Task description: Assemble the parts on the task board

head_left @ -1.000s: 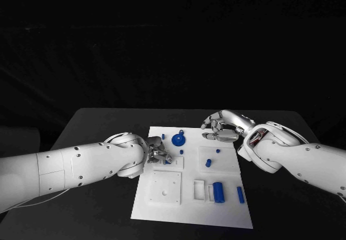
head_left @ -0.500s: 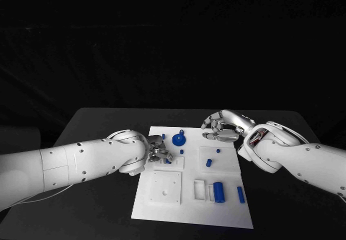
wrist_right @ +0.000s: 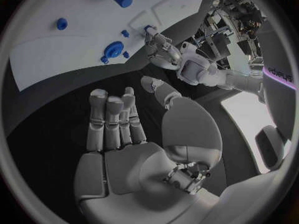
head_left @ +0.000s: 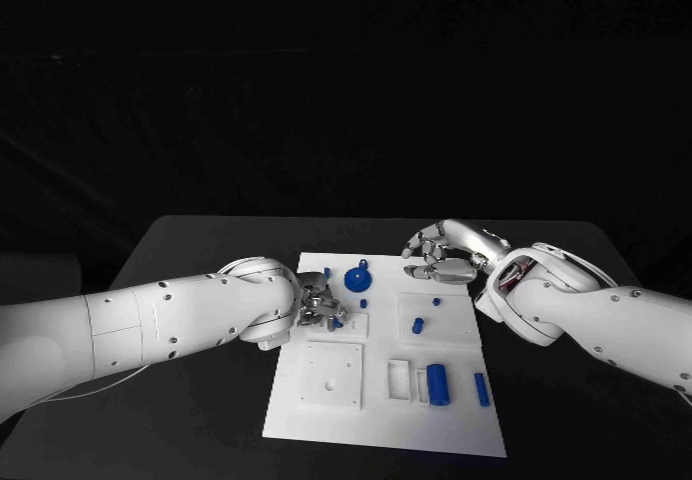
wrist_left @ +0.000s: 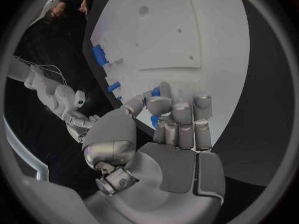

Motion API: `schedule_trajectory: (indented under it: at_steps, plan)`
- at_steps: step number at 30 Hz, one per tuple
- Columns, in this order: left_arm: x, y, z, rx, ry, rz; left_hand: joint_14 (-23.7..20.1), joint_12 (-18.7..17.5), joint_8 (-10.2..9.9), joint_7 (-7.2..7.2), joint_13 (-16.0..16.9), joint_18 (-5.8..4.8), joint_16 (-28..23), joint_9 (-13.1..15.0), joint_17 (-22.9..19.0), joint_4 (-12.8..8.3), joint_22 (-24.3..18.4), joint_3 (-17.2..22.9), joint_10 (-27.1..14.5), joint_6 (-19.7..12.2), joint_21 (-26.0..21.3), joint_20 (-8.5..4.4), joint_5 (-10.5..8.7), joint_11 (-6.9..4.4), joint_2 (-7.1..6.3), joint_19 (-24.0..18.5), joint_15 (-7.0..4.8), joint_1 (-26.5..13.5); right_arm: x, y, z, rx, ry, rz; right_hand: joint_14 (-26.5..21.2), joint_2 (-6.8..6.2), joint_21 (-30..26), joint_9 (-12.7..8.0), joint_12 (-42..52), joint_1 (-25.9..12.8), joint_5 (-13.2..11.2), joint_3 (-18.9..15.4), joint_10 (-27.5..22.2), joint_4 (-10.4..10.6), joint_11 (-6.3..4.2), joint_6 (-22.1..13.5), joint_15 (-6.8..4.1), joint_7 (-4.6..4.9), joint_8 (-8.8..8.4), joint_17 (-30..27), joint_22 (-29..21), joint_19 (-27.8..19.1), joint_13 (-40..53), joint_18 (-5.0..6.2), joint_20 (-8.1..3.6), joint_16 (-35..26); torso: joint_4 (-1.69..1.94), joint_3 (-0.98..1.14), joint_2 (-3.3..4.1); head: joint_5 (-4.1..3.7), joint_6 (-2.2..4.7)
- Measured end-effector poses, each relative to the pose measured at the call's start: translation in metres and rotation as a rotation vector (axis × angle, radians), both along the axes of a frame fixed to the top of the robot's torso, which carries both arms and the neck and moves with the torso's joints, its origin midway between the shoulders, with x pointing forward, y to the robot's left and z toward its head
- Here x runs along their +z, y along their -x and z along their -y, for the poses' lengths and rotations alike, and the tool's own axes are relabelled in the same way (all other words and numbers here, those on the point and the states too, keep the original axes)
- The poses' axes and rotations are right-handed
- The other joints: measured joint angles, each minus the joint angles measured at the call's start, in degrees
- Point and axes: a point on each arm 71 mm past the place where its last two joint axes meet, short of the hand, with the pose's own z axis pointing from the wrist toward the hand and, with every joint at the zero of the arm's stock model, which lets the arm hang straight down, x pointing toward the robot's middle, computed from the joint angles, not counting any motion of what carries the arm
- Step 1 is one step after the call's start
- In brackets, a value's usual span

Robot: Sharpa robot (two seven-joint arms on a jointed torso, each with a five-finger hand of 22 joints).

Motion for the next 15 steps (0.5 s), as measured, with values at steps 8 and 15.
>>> schedule_trajectory:
  at_steps: [8,15]
  plan:
    - [-0.0002,0.0001,0.0012,-0.004,-0.005,-0.006,-0.2,0.0,0.0,0.11,-0.2,0.00,0.0,-0.1,0.1,0.0,0.0,0.0,0.0,0.1,0.0,0.00,-0.80,0.00,-0.33,0.0,-0.19,-0.2,-0.0001,-0.0001,-0.0003,0.000,0.000,0.000,0.0,0.00,0.0,0.0,0.0,0.0,0.0,0.0,0.0,0.0,0.00,0.0,0.00,-0.01,0.00,0.0,0.0,0.0,0.0,0.00,0.00,0.0,0.02,-0.04,-0.01,-0.03,0.04]
    - [-0.0011,0.0009,0.0017,-0.008,-0.007,-0.010,-0.2,0.3,0.0,0.22,-0.4,0.00,0.0,-0.4,0.0,0.7,0.0,0.7,0.0,0.2,0.0,0.00,-3.12,0.00,-1.08,0.0,-0.19,-0.4,-0.0002,-0.0004,-0.0001,0.000,0.001,-0.001,0.0,0.00,0.0,0.0,0.0,0.0,0.0,0.0,0.0,0.0,0.00,0.0,0.01,-0.02,0.00,0.0,0.0,0.0,0.0,0.00,0.00,0.0,0.03,-0.04,-0.01,-0.04,0.07]
